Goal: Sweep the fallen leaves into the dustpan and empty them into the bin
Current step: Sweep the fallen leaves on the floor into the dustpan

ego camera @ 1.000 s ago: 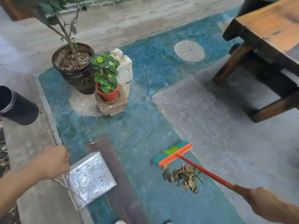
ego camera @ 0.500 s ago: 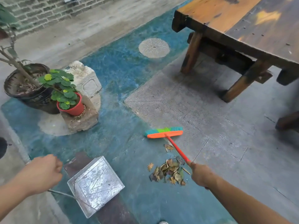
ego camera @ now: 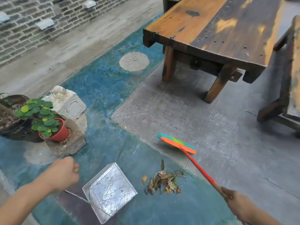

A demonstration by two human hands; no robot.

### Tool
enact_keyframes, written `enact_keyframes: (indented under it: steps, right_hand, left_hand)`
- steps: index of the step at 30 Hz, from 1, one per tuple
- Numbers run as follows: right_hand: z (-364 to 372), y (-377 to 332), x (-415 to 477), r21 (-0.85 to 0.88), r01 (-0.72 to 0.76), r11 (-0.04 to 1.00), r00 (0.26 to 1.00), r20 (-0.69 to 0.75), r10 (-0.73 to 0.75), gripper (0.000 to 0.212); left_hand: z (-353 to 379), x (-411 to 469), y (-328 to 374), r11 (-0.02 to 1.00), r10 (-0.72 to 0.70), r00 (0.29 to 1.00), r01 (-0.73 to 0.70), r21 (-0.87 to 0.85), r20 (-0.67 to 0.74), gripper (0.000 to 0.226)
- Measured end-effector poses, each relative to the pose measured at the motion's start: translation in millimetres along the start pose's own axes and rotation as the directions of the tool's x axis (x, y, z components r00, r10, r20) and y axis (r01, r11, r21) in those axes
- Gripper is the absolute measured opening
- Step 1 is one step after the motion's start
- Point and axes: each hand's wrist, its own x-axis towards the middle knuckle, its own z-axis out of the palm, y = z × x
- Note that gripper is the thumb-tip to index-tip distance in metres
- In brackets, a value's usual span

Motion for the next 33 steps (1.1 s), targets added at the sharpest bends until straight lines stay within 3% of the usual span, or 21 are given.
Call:
enact_keyframes:
  steps: [1,2,6,9,15,18,21,24,27,30,33]
  right_hand:
    - [7,-36,2,0.053,0.053,0.997,0.998,-0.045,-0.051,0.039]
    - [17,-55,2,0.008,-0.021,1.000,0.986,-0.166,0.022,0.039]
    - [24,-75,8,0.000,-0.148,0.989,0.984,-0.102,0.147,0.051]
    - [65,-102,-2,0.097,-0.197,0.975,0.979,-0.038,0.202,0.064]
    - [152,-189,-86,0.321,-0.313,0.894,0.949,0.078,0.305,0.070]
    - [180,-244,-127,0.472,-0.366,0.802,0.929,0.144,0.340,0.064]
    - [185,-281,-159,0.683,-0.348,0.643,0.919,0.112,0.379,0.016]
    - [184,-285,-178,0.841,-0.319,0.437,0.892,0.111,0.438,0.035]
    - [184,-280,-187,0.886,-0.317,0.337,0.863,0.122,0.490,0.031]
    - [194,-273,-183,0.877,-0.319,0.361,0.837,0.082,0.541,0.026]
    - [206,-270,-175,0.805,-0.362,0.469,0.830,0.049,0.556,0.018]
  left_hand:
    - [-3,7,6,1.000,0.015,1.000,-0.015,0.008,0.009,0.036]
    - [-3,12,11,1.000,0.029,1.000,-0.029,0.012,0.012,0.037]
    - [0,43,24,0.991,0.104,0.994,-0.106,0.078,0.023,0.035]
    - [1,69,26,0.969,0.194,0.981,-0.196,0.148,0.033,0.032]
    - [4,104,25,0.895,0.396,0.909,-0.413,0.166,0.130,0.027]
    - [7,103,25,0.855,0.465,0.866,-0.493,0.163,0.182,0.022]
    - [10,107,24,0.794,0.537,0.816,-0.574,0.199,0.212,0.020]
    - [15,112,23,0.757,0.566,0.791,-0.610,0.234,0.231,0.020]
    - [22,115,18,0.767,0.553,0.805,-0.592,0.245,0.216,0.018]
    - [32,109,14,0.775,0.548,0.811,-0.585,0.241,0.205,0.019]
    - [47,101,16,0.793,0.529,0.826,-0.563,0.234,0.195,0.022]
